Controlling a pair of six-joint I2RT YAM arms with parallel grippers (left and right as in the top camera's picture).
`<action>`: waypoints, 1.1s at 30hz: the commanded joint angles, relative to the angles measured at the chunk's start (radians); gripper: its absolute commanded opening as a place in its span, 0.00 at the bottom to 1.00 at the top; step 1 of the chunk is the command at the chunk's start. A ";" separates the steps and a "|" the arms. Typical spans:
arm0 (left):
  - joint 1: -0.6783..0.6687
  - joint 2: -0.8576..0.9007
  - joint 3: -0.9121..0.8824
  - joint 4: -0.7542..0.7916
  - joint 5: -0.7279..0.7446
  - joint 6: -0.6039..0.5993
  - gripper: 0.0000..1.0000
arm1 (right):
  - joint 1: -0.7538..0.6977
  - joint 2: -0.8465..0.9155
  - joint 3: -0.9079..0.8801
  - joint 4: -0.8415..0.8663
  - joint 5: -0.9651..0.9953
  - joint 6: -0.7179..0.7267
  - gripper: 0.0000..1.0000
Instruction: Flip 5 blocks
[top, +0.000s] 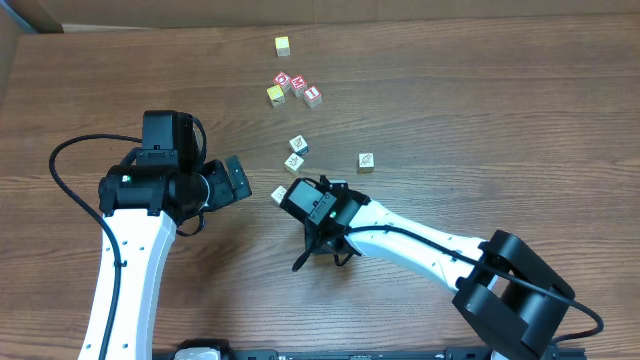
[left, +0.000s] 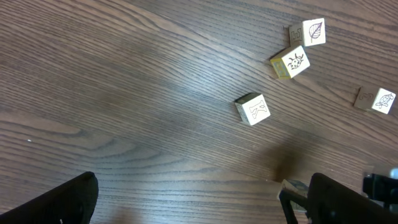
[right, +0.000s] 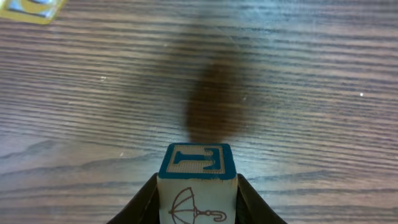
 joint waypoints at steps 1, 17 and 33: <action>0.005 0.004 0.011 0.000 -0.026 0.024 1.00 | 0.002 -0.016 -0.017 0.016 0.013 0.008 0.12; 0.005 0.004 0.011 -0.016 -0.274 0.023 1.00 | 0.002 -0.016 -0.017 0.010 0.013 0.008 0.14; 0.005 0.004 0.011 -0.016 -0.274 0.023 1.00 | 0.002 -0.016 -0.018 0.003 0.013 0.008 0.57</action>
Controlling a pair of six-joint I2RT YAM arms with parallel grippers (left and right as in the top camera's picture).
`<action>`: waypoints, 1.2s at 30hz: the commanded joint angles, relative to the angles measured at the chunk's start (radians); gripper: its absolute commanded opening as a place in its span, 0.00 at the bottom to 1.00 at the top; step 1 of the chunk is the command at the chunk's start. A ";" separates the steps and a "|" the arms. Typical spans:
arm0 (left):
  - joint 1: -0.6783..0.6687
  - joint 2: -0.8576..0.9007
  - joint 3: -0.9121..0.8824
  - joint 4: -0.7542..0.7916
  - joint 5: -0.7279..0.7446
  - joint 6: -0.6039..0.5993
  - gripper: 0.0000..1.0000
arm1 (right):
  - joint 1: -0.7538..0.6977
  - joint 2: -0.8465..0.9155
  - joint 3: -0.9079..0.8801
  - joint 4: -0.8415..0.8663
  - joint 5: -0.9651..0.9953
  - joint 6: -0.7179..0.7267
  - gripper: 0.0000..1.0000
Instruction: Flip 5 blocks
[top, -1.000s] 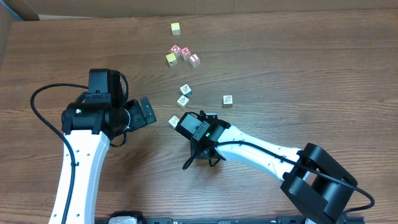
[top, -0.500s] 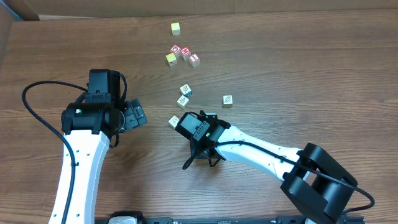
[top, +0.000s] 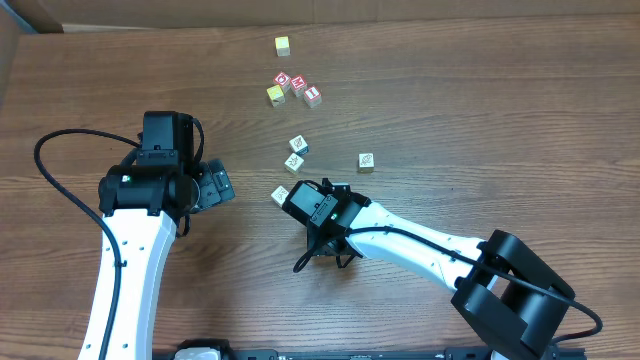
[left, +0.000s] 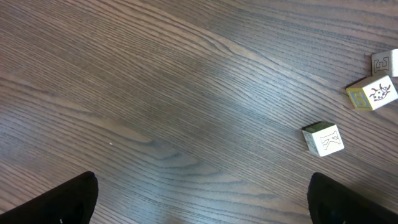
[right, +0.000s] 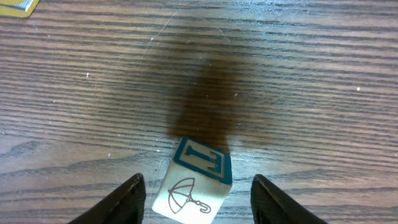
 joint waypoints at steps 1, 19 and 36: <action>0.005 0.004 0.011 -0.002 -0.018 0.020 1.00 | 0.002 -0.016 -0.005 0.001 0.011 0.003 0.58; 0.005 0.004 0.011 -0.001 -0.018 0.020 1.00 | 0.002 -0.016 -0.005 0.002 0.029 0.004 0.30; 0.005 0.004 0.011 -0.001 -0.018 0.020 1.00 | 0.002 -0.016 -0.005 0.066 0.108 0.003 0.28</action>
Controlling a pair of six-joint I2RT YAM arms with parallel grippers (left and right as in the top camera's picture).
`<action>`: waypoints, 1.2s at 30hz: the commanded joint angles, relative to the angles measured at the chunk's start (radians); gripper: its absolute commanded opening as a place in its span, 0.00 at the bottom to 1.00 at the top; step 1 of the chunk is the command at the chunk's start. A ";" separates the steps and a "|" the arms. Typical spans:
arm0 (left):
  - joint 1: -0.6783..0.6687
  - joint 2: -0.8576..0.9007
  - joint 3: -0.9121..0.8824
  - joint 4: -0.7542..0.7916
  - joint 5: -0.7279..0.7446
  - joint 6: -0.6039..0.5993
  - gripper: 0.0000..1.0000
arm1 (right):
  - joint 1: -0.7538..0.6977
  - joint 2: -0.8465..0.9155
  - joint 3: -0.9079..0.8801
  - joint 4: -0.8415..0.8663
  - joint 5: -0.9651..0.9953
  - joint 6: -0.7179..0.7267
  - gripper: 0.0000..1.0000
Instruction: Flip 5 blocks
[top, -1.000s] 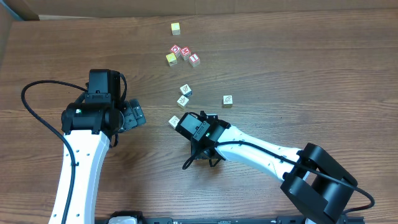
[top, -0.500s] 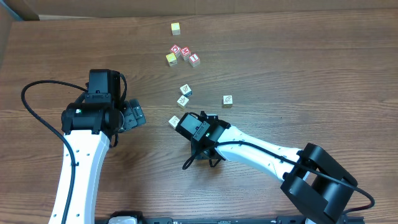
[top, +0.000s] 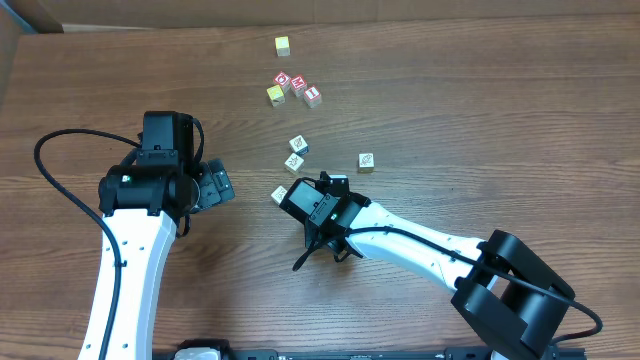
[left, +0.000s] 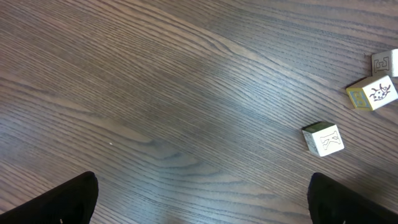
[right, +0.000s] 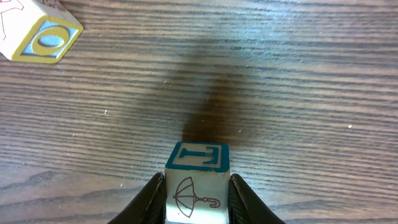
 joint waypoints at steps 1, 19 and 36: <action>0.005 0.004 0.011 -0.001 -0.018 0.020 1.00 | 0.002 -0.016 -0.005 0.004 0.029 0.001 0.29; 0.005 0.004 0.011 -0.001 -0.018 0.020 1.00 | -0.174 -0.018 0.329 -0.272 -0.016 -0.134 0.60; 0.005 0.004 0.011 -0.001 -0.018 0.020 1.00 | -0.064 -0.015 -0.019 -0.003 -0.117 0.108 0.54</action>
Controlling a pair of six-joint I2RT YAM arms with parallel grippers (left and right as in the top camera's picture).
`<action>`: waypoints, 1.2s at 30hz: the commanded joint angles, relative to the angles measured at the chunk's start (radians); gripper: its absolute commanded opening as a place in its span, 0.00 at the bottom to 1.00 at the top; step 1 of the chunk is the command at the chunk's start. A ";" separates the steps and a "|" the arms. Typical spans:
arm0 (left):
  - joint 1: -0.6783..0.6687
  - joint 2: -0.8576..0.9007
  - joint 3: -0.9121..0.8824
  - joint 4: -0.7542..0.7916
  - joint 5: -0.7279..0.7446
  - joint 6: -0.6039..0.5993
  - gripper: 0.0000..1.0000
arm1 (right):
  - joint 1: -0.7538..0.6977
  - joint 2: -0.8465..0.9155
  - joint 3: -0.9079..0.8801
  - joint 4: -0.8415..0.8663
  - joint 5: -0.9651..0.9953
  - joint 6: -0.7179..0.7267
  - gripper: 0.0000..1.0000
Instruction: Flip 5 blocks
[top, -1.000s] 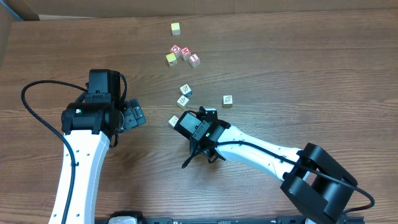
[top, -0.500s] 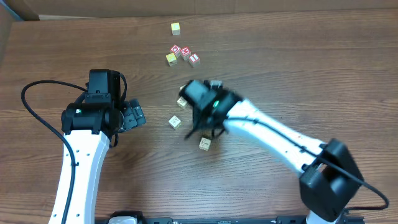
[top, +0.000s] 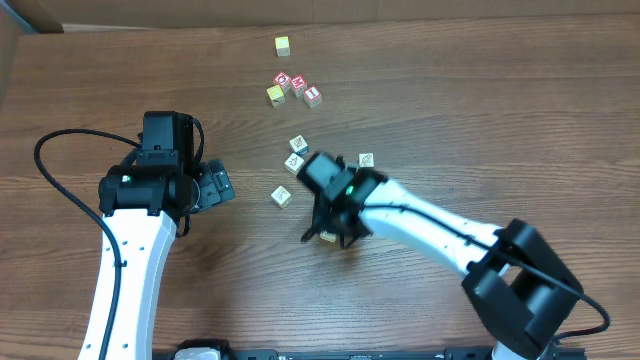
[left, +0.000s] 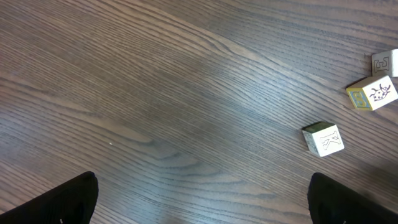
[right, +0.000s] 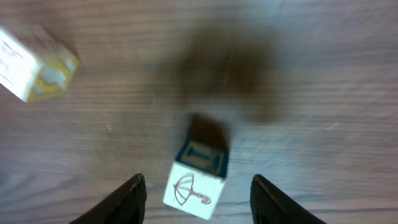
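Note:
The umbrella block (right: 196, 177), white with a blue-framed letter face, lies skewed on the table between the spread fingers of my right gripper (right: 198, 200), which is open; the view is blurred. From overhead the block (top: 328, 237) shows just below the right gripper (top: 330, 228). Other blocks lie nearby: a K block (left: 323, 138), a ladybug block (left: 372, 94) and one at the frame edge (left: 385, 62). My left gripper (left: 202, 190) is open over bare wood, left of the K block (top: 281, 196).
A cluster of red and yellow blocks (top: 292, 88) and a lone yellow block (top: 283, 45) sit at the far side. Another block (top: 367, 160) lies right of the middle pair (top: 296, 153). A yellow-edged block (right: 31, 62) is at the right wrist's upper left.
My right gripper was shut on the umbrella block; now it is open and the block lies free and skewed between its fingers. The right wrist has shifted right and turned. The left arm is unmoved.
My right gripper first held the umbrella block, then stood open with the block tilted between its fingers, then was shut on it again, and now stands open again. My left gripper drew back to the left after the first moment and stayed there.

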 joint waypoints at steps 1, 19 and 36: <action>0.005 0.004 0.011 -0.002 -0.018 0.020 1.00 | 0.045 -0.013 -0.062 0.057 0.062 0.074 0.54; 0.004 0.004 0.011 -0.001 -0.017 0.020 1.00 | 0.058 -0.013 -0.074 0.080 0.137 0.040 0.34; 0.004 0.004 0.011 -0.001 -0.017 0.020 1.00 | 0.056 -0.013 -0.074 0.111 0.141 -0.010 0.34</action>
